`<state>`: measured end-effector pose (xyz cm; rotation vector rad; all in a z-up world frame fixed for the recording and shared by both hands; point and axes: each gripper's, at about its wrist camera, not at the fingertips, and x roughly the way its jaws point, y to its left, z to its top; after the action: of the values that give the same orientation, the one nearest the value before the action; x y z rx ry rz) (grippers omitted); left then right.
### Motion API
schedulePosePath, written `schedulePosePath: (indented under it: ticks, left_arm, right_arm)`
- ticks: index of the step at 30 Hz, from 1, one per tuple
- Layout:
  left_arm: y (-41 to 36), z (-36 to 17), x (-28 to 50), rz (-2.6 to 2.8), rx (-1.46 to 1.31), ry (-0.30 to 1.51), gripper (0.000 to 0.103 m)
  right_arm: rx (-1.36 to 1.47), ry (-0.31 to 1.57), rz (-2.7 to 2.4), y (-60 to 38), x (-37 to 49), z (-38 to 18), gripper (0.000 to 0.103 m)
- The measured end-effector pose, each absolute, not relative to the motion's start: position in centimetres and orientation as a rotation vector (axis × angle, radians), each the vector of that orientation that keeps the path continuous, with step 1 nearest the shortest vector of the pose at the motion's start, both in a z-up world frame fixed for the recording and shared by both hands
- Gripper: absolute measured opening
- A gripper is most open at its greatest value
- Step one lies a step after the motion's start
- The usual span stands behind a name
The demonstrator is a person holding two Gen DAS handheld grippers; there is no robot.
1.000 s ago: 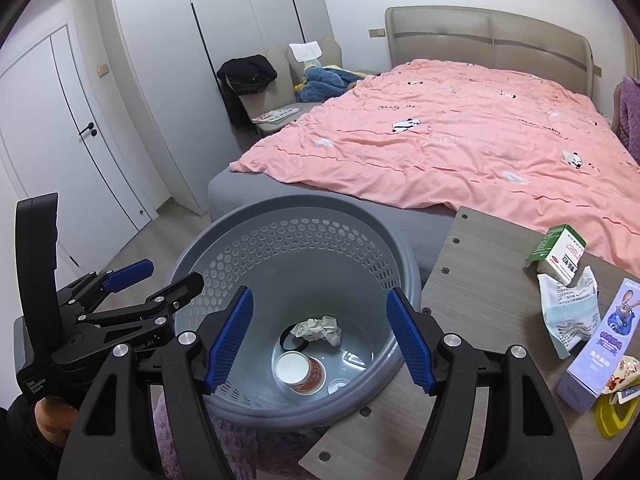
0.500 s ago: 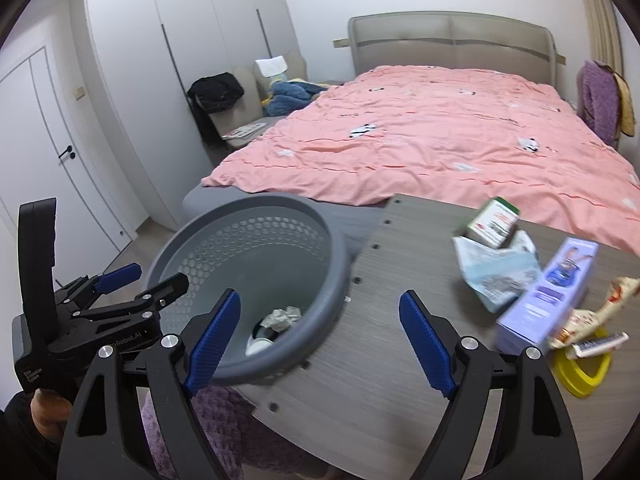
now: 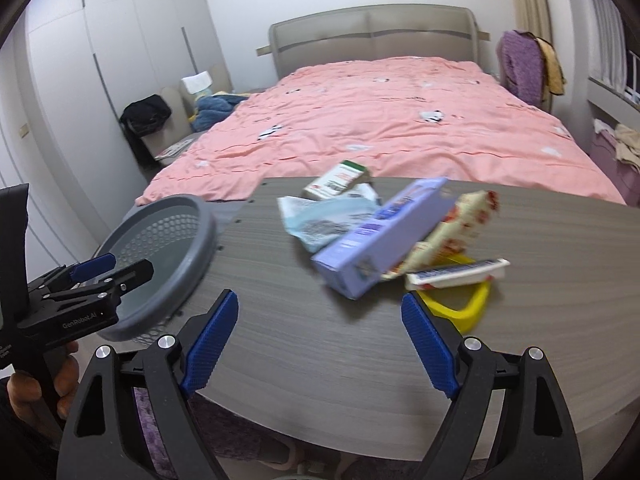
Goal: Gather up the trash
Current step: 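Withdraw both tools from the basket back toward the table, then reach the left tool to the purple box and grasp it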
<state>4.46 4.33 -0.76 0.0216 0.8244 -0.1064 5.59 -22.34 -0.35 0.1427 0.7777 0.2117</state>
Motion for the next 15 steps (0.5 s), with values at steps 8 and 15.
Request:
schedulePosePath:
  ticks: [8, 15]
  left_arm:
    - [-1.8, -0.6, 5.7, -0.214, 0.07, 0.848, 0.081]
    - [-6.6, -0.6, 7.8, -0.295, 0.093, 0.88, 0.081]
  right_arm:
    - [0.2, 0.77, 0.145, -27.7, 4.5, -1.5, 0.082]
    - [0.249, 0.759, 0.115, -31.4, 4.1, -2.1, 0.082]
